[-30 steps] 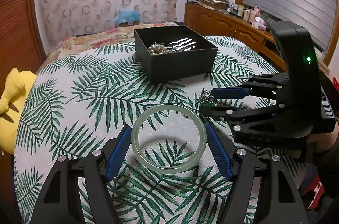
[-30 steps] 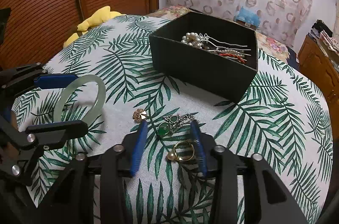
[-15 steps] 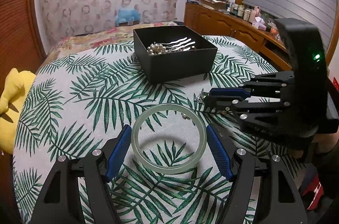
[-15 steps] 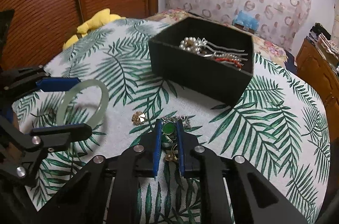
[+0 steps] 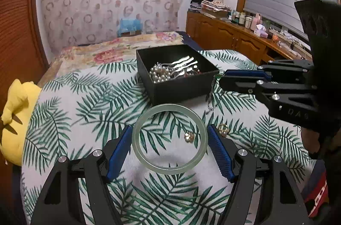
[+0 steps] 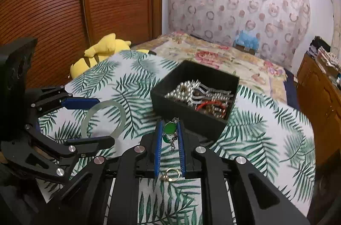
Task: Organize jewelry
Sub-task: 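Carry the pendant and ring into the box and open the right tool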
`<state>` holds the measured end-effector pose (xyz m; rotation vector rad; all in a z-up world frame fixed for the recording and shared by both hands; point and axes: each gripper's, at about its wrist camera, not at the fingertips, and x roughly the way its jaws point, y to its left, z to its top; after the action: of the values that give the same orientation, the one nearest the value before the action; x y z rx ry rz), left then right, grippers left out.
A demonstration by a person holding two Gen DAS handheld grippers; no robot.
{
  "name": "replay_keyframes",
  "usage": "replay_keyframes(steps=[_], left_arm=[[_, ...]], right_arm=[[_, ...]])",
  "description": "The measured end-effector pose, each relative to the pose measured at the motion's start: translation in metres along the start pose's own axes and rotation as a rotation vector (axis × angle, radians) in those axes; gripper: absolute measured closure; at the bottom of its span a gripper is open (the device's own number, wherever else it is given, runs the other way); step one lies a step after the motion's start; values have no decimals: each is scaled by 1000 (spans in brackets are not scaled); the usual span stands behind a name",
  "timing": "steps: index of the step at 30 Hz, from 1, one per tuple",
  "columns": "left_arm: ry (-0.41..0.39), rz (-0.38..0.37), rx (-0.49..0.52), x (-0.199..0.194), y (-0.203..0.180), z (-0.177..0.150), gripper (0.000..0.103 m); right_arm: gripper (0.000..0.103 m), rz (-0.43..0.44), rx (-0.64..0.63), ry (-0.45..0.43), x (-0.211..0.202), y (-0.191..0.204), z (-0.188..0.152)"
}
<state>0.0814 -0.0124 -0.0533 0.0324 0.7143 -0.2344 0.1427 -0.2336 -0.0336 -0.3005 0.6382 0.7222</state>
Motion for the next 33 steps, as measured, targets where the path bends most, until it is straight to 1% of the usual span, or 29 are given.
replay_keyframes(steps=[8, 15, 19, 27, 29, 30, 33], left_arm=[[-25, 9, 17, -3, 1, 15, 34], [-37, 14, 27, 0, 3, 28, 34], [-37, 15, 27, 3, 6, 34, 34], [-34, 31, 38, 16, 10, 49, 34], [-33, 33, 37, 20, 10, 54, 34], [-33, 36, 36, 21, 11, 55, 34], [-31, 39, 30, 27, 11, 61, 34]], right_arm=[[87, -35, 1, -37, -3, -15, 26], [87, -63, 28, -46, 6, -35, 45], [87, -53, 69, -37, 16, -49, 50], [87, -29, 122, -15, 37, -61, 55], [77, -33, 137, -14, 40, -62, 52], [74, -32, 146, -18, 41, -63, 50], [74, -26, 160, -14, 43, -65, 43]])
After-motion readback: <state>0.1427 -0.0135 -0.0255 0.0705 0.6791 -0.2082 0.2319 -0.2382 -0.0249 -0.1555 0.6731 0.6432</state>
